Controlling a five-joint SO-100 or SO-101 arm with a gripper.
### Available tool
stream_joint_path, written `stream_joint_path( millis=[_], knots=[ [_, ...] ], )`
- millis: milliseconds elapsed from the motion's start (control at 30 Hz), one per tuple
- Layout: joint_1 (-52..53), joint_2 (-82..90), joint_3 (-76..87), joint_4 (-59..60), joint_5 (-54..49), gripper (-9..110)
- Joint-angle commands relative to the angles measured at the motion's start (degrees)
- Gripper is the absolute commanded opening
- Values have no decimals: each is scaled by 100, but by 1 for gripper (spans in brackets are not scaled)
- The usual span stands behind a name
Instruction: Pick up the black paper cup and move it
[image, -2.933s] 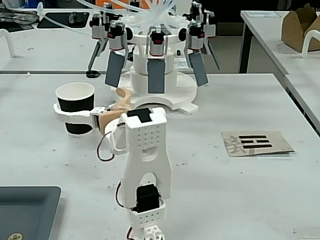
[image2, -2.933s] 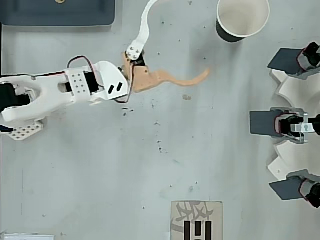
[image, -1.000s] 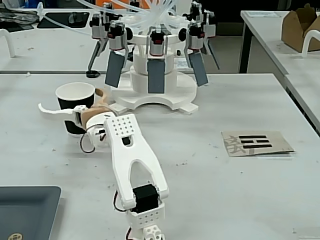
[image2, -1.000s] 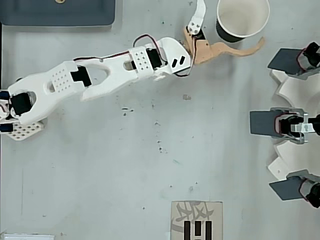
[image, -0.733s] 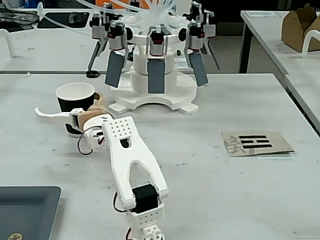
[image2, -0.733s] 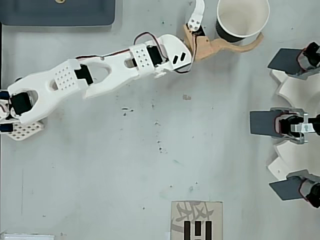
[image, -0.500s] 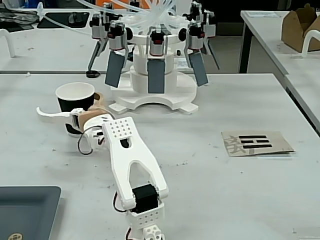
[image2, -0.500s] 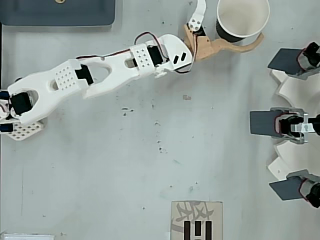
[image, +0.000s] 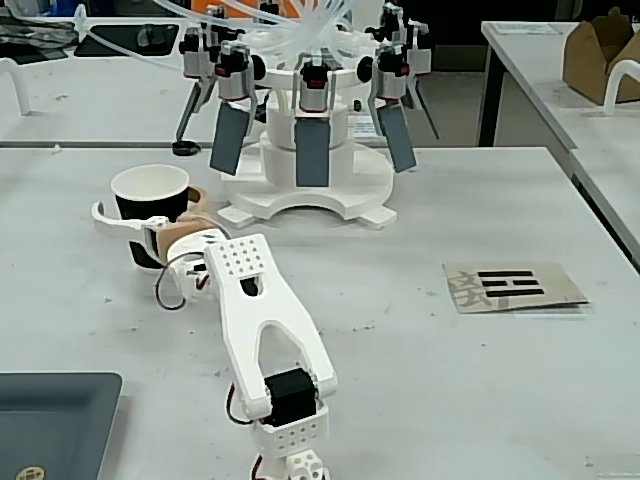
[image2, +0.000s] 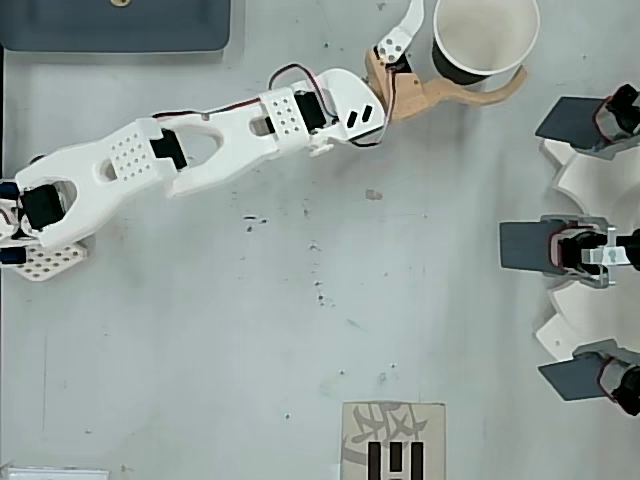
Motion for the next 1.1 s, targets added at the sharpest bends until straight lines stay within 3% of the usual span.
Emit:
stream_joint_path(
  millis=[0,1067],
  knots=[
    [-53,158,-466,-26,62,32],
    [-53,536,-141,149,18,14]
  ],
)
